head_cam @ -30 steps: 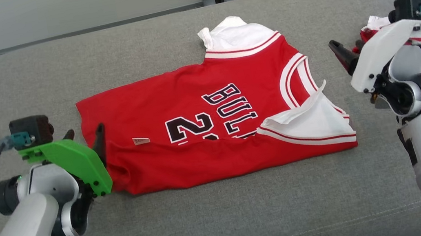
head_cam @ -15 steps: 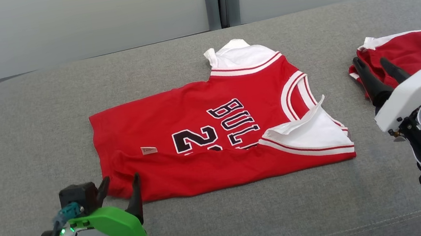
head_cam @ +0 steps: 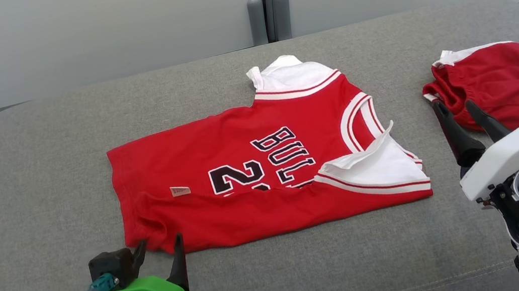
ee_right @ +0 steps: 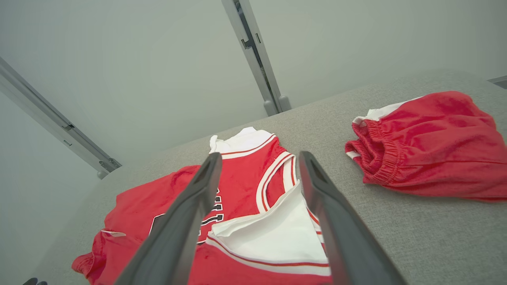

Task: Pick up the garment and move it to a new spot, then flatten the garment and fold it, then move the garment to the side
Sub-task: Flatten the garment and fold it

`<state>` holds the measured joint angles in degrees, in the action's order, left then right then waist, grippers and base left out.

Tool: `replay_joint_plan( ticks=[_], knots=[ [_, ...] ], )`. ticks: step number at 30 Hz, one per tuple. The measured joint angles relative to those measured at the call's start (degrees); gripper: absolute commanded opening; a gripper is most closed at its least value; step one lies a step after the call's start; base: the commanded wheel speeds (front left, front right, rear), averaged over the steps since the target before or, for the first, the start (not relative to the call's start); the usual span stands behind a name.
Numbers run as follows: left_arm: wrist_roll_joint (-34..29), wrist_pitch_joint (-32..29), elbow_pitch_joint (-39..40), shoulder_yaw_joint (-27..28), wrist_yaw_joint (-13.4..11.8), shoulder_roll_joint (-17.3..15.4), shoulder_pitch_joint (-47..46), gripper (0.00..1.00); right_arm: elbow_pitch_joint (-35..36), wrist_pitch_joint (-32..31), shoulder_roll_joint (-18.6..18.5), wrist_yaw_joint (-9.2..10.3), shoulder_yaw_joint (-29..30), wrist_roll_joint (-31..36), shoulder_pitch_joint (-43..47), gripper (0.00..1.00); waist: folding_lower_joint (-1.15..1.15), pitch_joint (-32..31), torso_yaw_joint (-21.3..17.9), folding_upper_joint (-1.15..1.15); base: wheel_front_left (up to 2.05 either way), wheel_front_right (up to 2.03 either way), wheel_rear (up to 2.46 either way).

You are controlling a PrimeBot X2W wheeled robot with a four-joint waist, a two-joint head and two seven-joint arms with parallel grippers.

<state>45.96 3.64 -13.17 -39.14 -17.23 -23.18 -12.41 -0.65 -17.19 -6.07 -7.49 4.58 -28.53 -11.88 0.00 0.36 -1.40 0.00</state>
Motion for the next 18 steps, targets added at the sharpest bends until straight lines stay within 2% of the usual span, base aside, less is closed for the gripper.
replay_joint_plan(
  ticks=[8,9,10,11,12,18],
  knots=[
    [-0.91,1.57,-2.91,-1.34,0.59,1.97,-0.47,0.99,1.34,1.0,0.27,0.0,-0.65,0.32,1.14,1.0,0.0,0.69,-0.73,0.0,0.0,0.0,0.0],
    [-1.12,1.89,-3.45,-1.46,0.64,2.22,-0.71,0.77,1.46,1.07,0.38,0.0,-0.65,0.32,1.15,1.0,0.0,0.84,-0.83,0.0,0.0,0.0,0.0],
    [-1.25,2.32,-3.93,-1.49,0.69,2.48,-1.05,0.45,1.61,1.12,0.41,0.0,-0.62,0.3,1.2,1.0,0.0,1.0,-0.94,0.0,0.0,0.0,0.0],
    [-1.26,2.64,-4.34,-1.52,0.86,2.78,-1.42,0.27,1.71,1.14,0.47,0.0,-0.58,0.15,1.22,1.0,0.0,1.16,-1.05,0.0,0.0,0.0,0.0],
    [-1.37,3.04,-4.78,-1.64,1.0,3.11,-1.7,0.0,1.86,1.15,0.58,0.0,-0.49,-0.01,1.22,1.0,0.0,1.32,-1.16,0.0,0.0,0.0,0.0],
    [-1.81,5.2,-8.68,-1.99,2.66,5.34,-3.69,0.0,2.92,1.49,0.77,0.0,-0.08,-0.48,1.2,1.0,0.0,2.51,-1.75,0.0,0.0,0.0,0.0]
  ],
)
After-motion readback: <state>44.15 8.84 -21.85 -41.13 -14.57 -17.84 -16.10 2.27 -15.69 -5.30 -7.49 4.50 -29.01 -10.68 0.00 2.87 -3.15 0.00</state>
